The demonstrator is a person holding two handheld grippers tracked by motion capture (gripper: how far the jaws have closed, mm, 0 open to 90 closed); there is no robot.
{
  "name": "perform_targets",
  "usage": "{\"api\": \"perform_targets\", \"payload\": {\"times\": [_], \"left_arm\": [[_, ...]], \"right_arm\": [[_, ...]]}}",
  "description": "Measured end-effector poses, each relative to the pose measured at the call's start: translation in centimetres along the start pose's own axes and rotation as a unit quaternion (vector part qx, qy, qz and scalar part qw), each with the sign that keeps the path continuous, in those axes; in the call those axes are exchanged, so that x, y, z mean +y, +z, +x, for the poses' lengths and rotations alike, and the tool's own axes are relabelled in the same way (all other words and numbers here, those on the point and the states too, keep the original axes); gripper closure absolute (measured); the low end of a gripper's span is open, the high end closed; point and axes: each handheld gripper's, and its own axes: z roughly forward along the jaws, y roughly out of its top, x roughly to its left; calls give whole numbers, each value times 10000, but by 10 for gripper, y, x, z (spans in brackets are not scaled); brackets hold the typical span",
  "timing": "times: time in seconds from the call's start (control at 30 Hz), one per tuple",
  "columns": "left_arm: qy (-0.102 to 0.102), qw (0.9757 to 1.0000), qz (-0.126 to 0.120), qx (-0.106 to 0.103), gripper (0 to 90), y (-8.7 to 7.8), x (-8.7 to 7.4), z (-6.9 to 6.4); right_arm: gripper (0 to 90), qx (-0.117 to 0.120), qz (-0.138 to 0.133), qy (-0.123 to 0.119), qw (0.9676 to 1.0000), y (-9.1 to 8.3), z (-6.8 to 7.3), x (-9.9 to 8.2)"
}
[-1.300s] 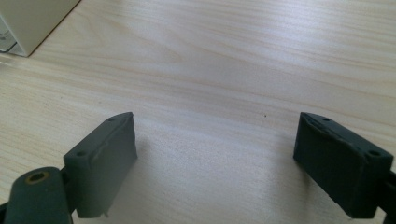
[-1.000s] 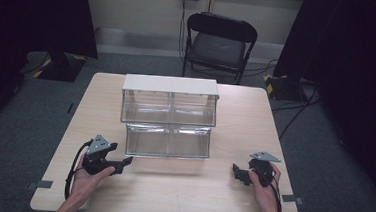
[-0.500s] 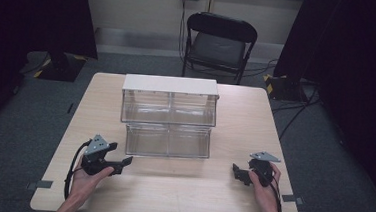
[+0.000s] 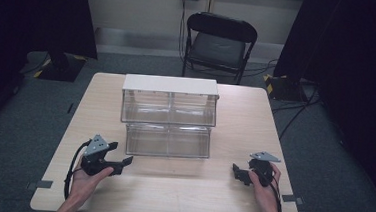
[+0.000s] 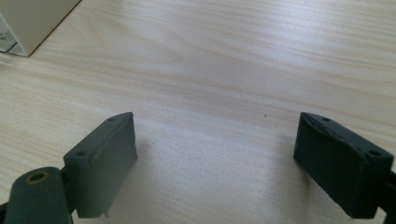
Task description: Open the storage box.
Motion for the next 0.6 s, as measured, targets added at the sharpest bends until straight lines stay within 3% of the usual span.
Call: {"api": "perform_targets", "payload": {"times": [0.47,0.6], "left_arm": [[-45,10000,-56,-53,191,0,2,-2],[-185,9997,-46,-161,194,0,3,-1]], "right_arm": [[124,0,0,-1,10000,0,0,0],[124,-2,0,0,10000,0,0,0]]}}
